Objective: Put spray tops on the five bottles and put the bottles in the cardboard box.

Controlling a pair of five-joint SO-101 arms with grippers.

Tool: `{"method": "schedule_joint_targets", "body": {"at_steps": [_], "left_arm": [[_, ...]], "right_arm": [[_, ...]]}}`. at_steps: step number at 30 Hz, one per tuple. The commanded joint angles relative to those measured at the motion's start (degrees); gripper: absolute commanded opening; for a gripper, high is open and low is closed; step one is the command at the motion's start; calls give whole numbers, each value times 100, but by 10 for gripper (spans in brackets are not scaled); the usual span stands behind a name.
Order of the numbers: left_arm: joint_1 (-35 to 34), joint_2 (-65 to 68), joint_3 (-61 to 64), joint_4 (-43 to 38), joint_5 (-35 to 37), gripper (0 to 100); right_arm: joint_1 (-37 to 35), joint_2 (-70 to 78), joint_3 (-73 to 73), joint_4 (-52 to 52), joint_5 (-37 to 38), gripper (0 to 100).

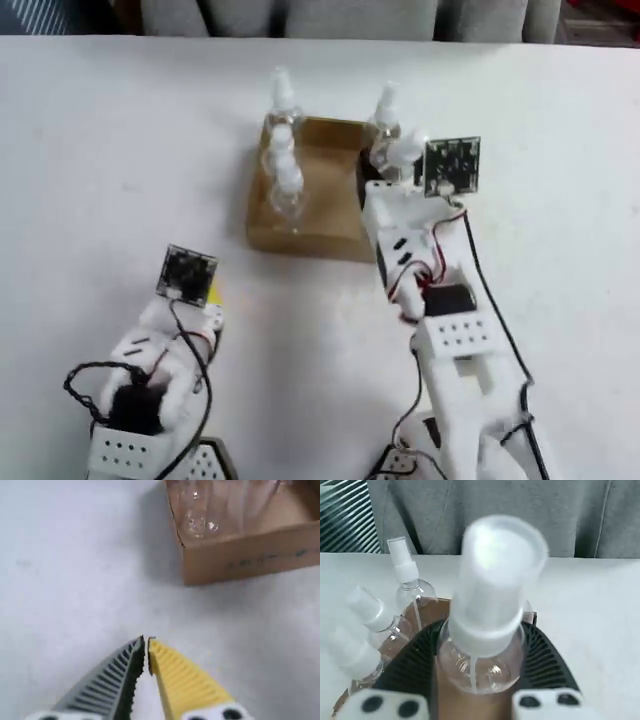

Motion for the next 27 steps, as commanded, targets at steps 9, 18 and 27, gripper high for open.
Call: {"method": "schedule_joint_targets", "body": {"at_steps": [9, 18, 27], "left_arm": [[-57, -31, -18, 44, -79, 24], [-57, -31, -18, 44, -589, 24], [-57, -31, -18, 44, -932, 24]], "right_arm": [[13, 1393, -141, -1684, 527, 16], [48, 1930, -343, -1771, 545, 16], [31, 2475, -501, -1754, 888, 16]]}}
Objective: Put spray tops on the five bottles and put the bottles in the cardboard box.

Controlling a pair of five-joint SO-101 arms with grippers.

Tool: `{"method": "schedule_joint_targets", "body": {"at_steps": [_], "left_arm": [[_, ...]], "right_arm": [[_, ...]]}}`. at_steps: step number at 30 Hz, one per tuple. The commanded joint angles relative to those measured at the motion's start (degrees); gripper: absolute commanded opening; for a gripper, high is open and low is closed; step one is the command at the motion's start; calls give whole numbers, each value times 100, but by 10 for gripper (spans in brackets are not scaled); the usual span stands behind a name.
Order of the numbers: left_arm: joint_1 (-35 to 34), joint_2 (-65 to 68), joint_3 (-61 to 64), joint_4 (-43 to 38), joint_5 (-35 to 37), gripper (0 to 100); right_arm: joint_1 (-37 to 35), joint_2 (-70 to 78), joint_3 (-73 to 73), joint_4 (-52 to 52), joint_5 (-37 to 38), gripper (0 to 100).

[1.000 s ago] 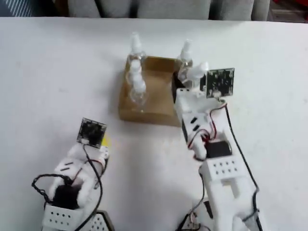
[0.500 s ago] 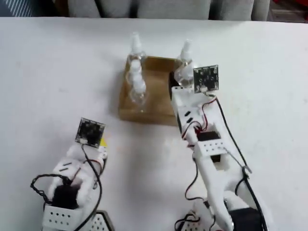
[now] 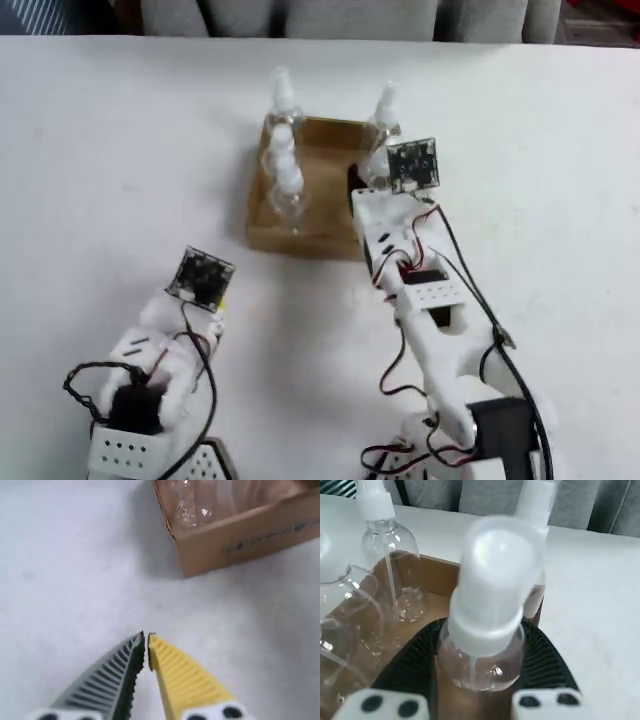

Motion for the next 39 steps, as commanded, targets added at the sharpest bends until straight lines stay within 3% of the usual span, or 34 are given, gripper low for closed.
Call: {"method": "schedule_joint_targets", "body": {"at_steps": [1, 13, 39], "left_arm": [[-48, -31, -18, 44, -70, 24], [-48, -31, -18, 44, -88, 24], [-48, -31, -18, 44, -88, 24]], "right_arm": [[40, 75, -387, 66, 149, 16], [22, 760, -642, 57, 158, 16], [4, 787, -598, 84, 158, 19]]}}
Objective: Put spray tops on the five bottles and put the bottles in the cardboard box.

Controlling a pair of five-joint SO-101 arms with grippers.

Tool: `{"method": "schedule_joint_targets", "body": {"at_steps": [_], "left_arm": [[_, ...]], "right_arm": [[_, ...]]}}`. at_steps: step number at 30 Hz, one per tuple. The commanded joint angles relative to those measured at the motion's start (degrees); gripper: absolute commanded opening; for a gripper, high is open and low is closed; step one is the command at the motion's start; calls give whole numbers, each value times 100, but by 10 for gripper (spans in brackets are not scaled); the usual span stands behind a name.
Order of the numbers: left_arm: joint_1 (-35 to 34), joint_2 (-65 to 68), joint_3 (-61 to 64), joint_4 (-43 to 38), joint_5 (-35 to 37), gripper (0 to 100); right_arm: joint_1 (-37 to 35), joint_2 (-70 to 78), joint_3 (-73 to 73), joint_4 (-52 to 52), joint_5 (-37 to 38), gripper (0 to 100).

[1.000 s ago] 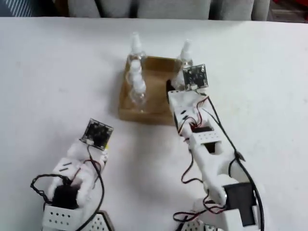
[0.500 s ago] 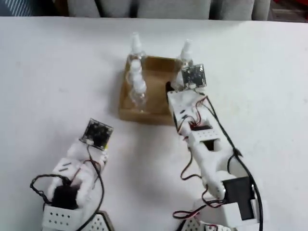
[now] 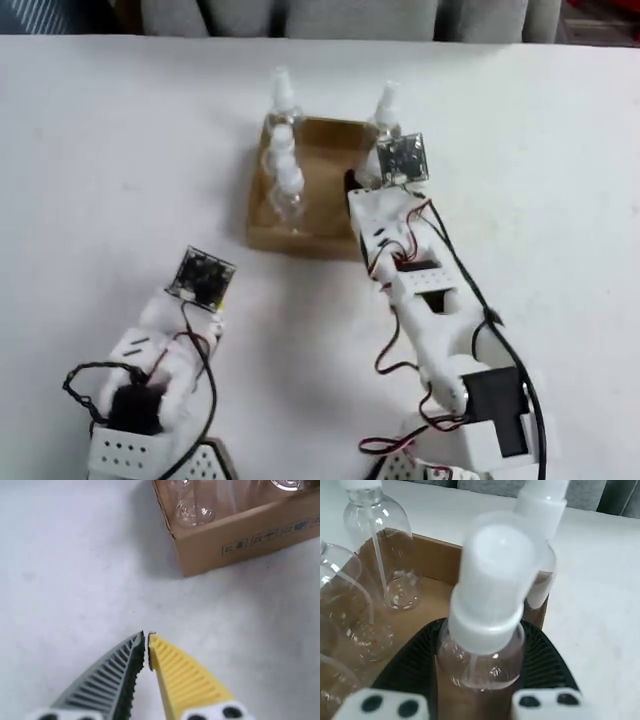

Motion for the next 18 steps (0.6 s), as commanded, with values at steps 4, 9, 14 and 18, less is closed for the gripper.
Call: {"method": "schedule_joint_targets", "body": {"at_steps": [4, 9, 14, 18], "left_arm": [[-48, -31, -18, 44, -70, 24], [-48, -31, -18, 44, -79, 24], [-48, -31, -18, 44, -79, 24], [-48, -31, -18, 44, -79, 24]], "right_arm": [[31, -22, -202, 84, 79, 17], [48, -22, -202, 84, 545, 17], [13, -22, -193, 295, 607, 19], [13, -22, -211, 462, 624, 22]]}}
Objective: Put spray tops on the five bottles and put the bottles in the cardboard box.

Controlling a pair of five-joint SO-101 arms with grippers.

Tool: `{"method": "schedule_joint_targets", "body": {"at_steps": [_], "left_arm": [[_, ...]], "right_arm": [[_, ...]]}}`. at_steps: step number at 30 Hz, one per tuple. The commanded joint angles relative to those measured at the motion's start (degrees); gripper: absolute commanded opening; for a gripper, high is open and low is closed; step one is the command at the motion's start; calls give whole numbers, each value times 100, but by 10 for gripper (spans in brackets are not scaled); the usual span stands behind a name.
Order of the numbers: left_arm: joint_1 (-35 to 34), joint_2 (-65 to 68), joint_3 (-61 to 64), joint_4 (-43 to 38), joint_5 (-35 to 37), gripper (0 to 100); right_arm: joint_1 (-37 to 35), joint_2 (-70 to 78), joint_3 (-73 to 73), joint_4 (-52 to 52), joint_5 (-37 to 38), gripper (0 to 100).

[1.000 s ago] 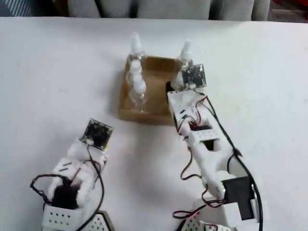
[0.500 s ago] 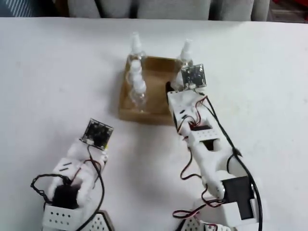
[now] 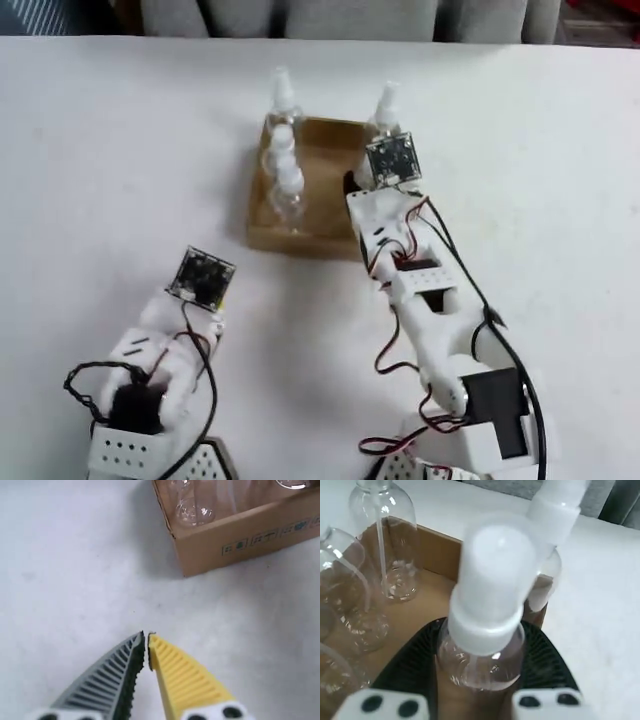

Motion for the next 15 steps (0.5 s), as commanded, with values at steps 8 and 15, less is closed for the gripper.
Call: {"method": "schedule_joint_targets", "body": {"at_steps": [8, 15], "left_arm": [[-48, -31, -18, 44, -79, 24], [-48, -31, -18, 44, -79, 24]], "right_arm": [[13, -4, -149, 207, 35, 22], [13, -4, -141, 224, 35, 22]]}}
